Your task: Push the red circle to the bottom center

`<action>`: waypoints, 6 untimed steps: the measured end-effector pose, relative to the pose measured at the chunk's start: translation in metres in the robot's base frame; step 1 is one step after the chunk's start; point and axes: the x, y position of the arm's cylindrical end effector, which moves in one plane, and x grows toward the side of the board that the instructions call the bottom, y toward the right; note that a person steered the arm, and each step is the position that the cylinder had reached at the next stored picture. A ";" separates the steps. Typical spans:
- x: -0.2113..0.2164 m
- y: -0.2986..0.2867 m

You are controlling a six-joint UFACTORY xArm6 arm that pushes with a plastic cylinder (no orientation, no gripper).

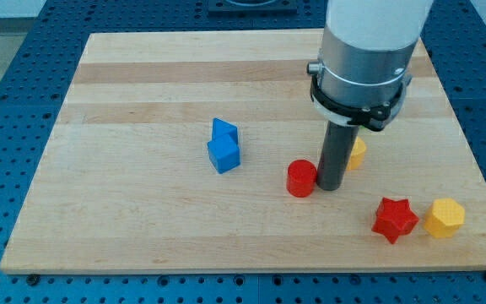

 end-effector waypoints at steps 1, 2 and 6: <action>-0.010 -0.002; -0.013 -0.015; -0.022 -0.065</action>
